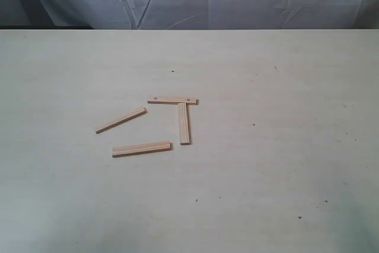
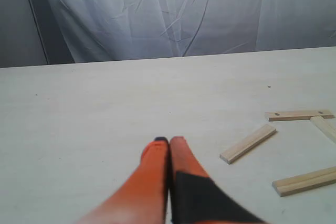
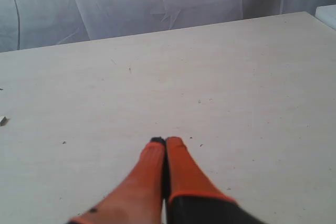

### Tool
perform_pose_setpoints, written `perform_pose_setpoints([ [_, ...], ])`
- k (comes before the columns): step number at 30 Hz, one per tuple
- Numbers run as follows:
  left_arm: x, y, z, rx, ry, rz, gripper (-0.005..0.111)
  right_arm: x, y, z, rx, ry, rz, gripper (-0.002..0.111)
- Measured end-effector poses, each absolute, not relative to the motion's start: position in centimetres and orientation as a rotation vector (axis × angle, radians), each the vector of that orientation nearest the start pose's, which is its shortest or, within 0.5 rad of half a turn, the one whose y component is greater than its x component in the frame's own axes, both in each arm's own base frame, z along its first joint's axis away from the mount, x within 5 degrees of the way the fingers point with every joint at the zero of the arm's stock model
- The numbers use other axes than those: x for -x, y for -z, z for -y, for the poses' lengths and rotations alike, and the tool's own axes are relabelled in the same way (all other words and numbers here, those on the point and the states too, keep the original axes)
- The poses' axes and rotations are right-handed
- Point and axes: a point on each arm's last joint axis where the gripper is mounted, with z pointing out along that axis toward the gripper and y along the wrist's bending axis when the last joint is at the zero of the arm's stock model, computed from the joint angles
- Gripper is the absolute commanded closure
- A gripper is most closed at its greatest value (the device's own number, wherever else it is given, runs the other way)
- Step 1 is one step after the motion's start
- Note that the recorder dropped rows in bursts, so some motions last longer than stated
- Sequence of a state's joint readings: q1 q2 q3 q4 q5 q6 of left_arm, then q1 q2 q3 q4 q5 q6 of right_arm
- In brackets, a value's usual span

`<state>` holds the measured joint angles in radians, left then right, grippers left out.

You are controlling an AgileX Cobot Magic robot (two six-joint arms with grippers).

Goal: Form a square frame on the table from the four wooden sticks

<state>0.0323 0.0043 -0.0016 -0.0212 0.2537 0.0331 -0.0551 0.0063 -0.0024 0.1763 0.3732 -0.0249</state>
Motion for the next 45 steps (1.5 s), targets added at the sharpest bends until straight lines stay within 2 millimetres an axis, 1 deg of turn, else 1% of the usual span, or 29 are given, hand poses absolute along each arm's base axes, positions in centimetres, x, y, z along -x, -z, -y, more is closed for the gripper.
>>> perform_pose_setpoints([
  [33, -5.5, -19.0, -0.1, 0.012, -0.030, -1.740, 0.107, -5.3, -18.1, -0.3, -0.136, -0.117, -1.843, 0.109],
  [36, -5.5, -19.0, -0.1, 0.012, -0.030, -1.740, 0.107, -5.5, -18.8, -0.2, -0.152, -0.125, -1.761, 0.109],
  [39, -5.5, -19.0, -0.1, 0.012, -0.030, -1.740, 0.107, -5.7, -19.9, 0.0, -0.169, -0.124, -1.638, 0.109],
  [41, -5.5, -19.0, -0.1, 0.012, -0.030, -1.740, 0.107, -5.7, -21.0, 0.2, -0.177, -0.111, -1.517, 0.109],
  [45, -5.5, -19.0, -0.1, 0.012, -0.030, -1.740, 0.107, -5.6, -22.0, 0.4, -0.195, -0.110, -1.409, 0.109],
])
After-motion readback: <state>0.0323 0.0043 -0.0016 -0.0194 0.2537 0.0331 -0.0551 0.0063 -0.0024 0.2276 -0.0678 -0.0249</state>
